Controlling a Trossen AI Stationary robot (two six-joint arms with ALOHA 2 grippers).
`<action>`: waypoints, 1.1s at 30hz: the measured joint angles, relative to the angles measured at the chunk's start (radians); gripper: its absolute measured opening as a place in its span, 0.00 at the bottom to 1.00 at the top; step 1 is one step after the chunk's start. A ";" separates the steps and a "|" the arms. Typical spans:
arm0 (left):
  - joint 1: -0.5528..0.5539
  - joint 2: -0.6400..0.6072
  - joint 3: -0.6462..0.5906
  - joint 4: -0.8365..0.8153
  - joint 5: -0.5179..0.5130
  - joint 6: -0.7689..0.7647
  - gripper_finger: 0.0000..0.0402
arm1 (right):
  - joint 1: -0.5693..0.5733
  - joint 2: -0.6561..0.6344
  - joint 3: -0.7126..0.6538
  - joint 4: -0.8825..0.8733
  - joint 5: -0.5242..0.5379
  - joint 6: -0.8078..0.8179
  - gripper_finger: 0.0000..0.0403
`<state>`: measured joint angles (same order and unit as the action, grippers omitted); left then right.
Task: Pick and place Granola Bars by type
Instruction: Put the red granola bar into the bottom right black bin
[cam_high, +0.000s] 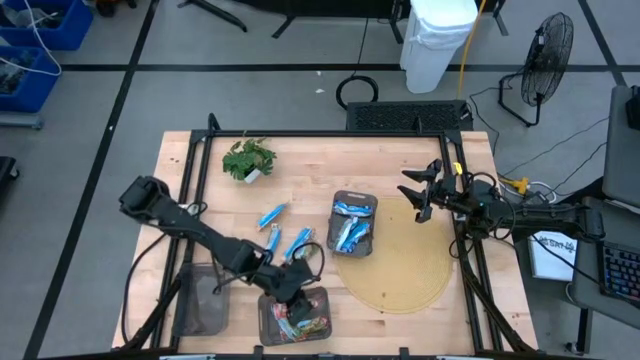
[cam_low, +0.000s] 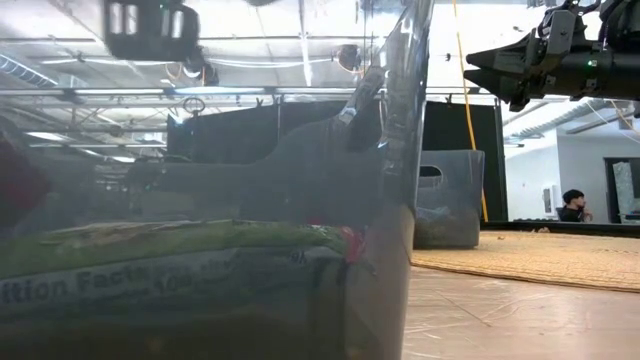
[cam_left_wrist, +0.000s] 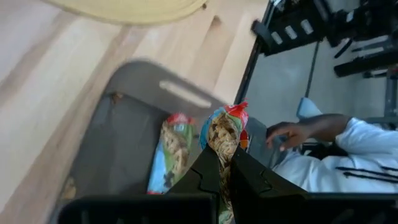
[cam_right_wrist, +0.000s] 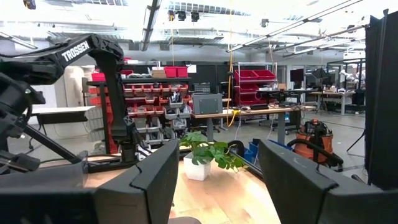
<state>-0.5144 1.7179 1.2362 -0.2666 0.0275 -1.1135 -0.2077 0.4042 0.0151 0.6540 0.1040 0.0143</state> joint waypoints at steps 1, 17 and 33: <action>-0.009 0.005 0.000 -0.006 -0.008 -0.007 0.04 | 0.000 0.000 0.000 0.000 0.000 0.000 0.52; -0.024 0.105 0.000 -0.030 0.009 0.018 0.03 | 0.000 0.000 0.000 0.000 0.000 0.000 0.52; 0.005 0.113 -0.001 0.032 0.051 0.157 0.09 | 0.000 0.000 0.000 -0.014 0.000 0.000 0.52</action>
<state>-0.5095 1.8309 1.2350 -0.2344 0.0788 -0.9562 -0.2077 0.4042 0.0151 0.6395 0.1040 0.0143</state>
